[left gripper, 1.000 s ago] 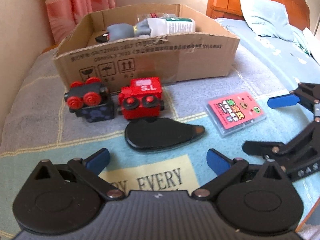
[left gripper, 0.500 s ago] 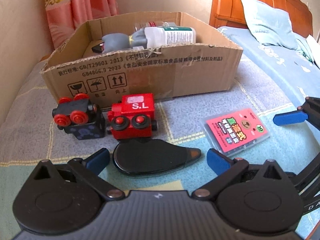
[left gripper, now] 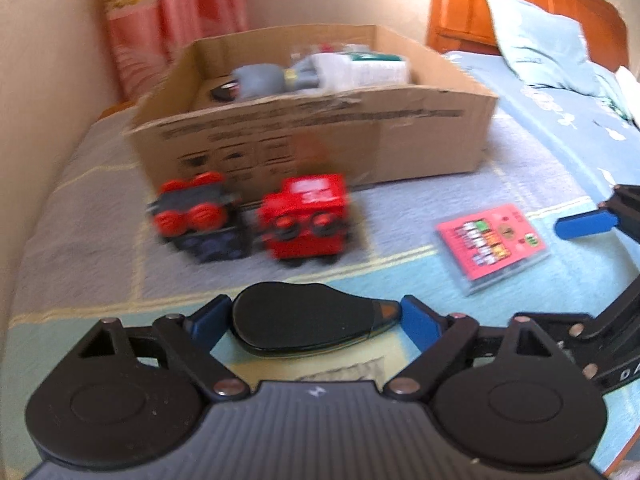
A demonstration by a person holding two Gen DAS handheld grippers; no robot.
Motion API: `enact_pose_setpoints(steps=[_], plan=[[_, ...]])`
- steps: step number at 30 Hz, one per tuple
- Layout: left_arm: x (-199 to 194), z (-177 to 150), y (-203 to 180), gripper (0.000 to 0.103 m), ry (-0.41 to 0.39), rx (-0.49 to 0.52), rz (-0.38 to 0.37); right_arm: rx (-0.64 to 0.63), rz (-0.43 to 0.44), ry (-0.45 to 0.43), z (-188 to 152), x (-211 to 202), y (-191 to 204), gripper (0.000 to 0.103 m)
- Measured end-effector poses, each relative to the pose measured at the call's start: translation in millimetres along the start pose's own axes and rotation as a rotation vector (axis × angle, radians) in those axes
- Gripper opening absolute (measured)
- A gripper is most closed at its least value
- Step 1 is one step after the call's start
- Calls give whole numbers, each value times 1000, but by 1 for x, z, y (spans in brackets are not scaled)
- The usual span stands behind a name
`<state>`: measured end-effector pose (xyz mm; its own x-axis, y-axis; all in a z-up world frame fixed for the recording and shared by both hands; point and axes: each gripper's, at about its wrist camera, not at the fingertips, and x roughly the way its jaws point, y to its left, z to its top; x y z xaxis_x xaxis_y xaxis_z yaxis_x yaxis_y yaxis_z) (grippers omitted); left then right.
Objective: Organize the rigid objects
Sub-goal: 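Lift the black object with the left tool while the right tool lowers toward the pink card box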
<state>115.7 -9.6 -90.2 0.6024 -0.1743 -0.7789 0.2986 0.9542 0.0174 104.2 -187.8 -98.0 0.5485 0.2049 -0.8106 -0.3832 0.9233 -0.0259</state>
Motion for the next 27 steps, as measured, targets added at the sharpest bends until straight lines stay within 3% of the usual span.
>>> enact_pose_setpoints(steps=[8, 14, 27], plan=[[-10, -16, 31, 90, 0, -60, 12, -28, 21, 1, 17, 12, 20, 103], [-11, -20, 35, 94, -19, -32, -8, -23, 21, 5, 30, 21, 29, 103], [-10, -15, 31, 94, 0, -103, 7, -12, 11, 2, 33, 23, 32, 103]])
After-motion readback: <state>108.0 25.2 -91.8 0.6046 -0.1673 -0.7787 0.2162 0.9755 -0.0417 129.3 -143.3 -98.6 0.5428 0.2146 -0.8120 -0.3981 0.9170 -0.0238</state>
